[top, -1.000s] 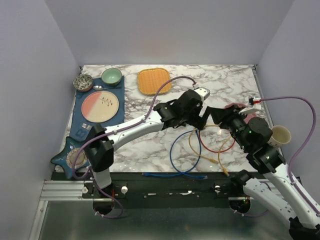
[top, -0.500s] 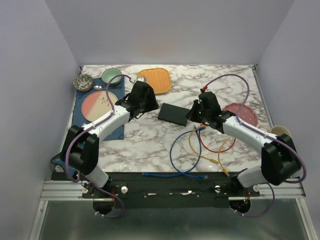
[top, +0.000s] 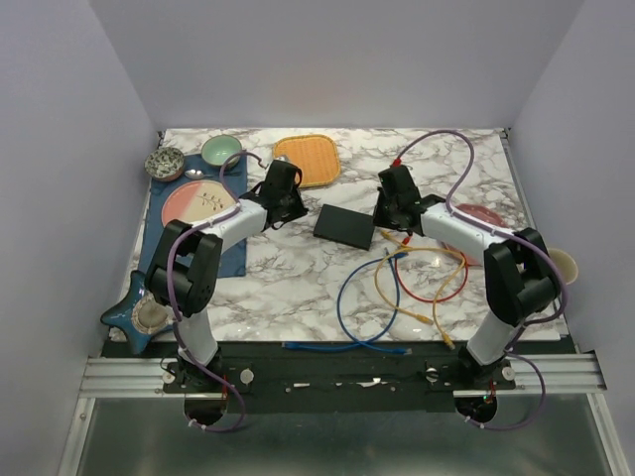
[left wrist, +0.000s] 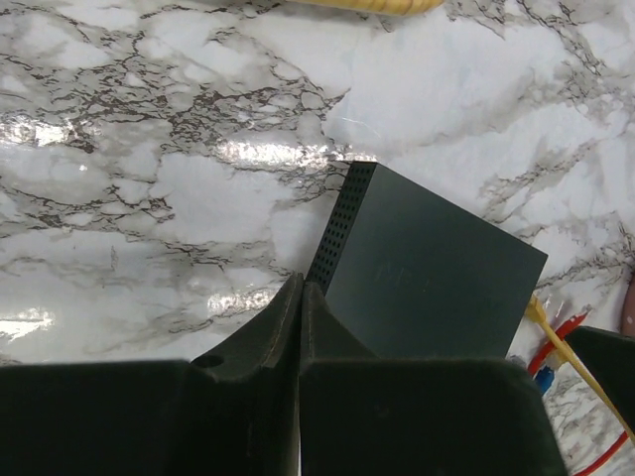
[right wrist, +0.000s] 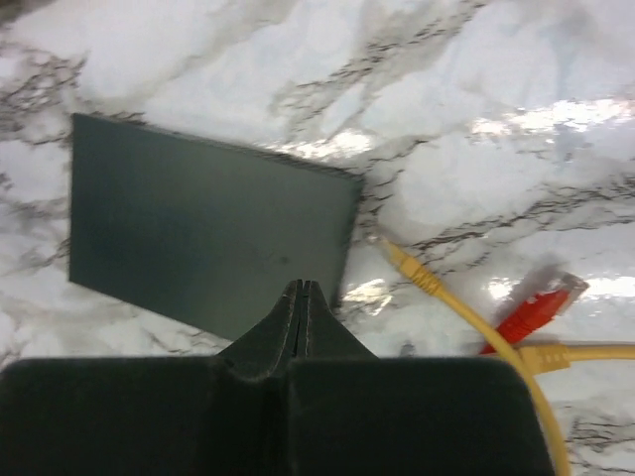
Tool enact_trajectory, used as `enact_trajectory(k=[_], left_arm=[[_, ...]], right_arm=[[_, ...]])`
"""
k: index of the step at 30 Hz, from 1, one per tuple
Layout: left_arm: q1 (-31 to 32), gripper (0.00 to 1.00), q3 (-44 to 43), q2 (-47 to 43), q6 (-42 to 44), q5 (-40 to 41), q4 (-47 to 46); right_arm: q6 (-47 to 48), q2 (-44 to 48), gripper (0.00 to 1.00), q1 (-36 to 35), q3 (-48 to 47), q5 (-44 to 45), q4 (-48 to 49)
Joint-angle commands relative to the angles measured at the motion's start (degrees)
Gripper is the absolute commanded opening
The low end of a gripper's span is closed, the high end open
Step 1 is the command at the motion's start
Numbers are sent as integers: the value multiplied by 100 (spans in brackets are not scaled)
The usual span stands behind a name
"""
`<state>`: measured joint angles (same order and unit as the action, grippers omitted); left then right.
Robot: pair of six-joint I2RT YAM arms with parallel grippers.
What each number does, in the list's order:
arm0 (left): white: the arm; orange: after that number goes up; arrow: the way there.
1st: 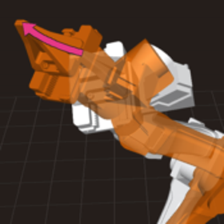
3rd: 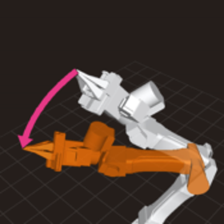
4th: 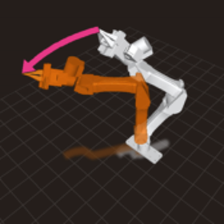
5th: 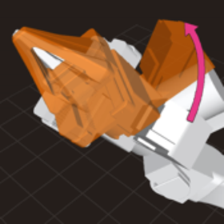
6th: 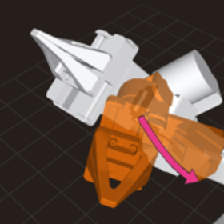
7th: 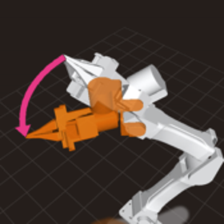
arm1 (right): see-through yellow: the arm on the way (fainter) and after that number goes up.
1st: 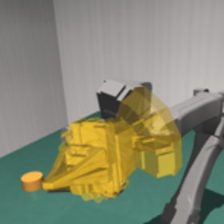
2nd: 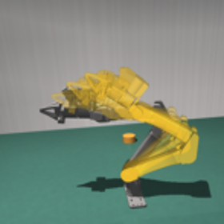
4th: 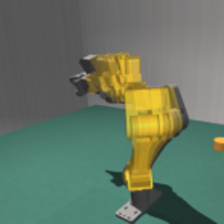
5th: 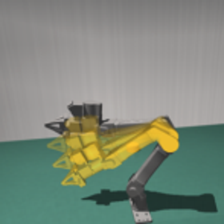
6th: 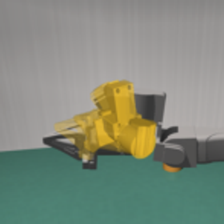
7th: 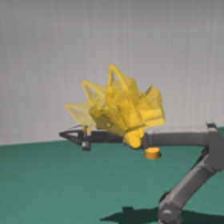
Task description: Pull the plug from the switch port
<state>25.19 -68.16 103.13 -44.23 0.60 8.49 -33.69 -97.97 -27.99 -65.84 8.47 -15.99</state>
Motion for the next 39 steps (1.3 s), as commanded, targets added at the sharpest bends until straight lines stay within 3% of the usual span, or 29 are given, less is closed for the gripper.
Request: enact_trajectory(k=[1,11,15,21,39], left_arm=[[-93,9,-110,250,-112,-208,-216],[-102,9,-233,611,-200,-104,-278],[-102,1,-285,805,-261,-191,-304],[-93,0,-92,831,-376,-333,-427],[-225,0,1358,-443,-701,-394,-374]], right_arm=[[126,-327,1,258,-34,410,-352],[144,-1180,1,311,-481,243,-379],[179,-1356,1,303,-771,15,-370],[232,-1558,1,276,-1018,-355,-370],[65,-1716,1,-875,-1255,-1031,-203]])
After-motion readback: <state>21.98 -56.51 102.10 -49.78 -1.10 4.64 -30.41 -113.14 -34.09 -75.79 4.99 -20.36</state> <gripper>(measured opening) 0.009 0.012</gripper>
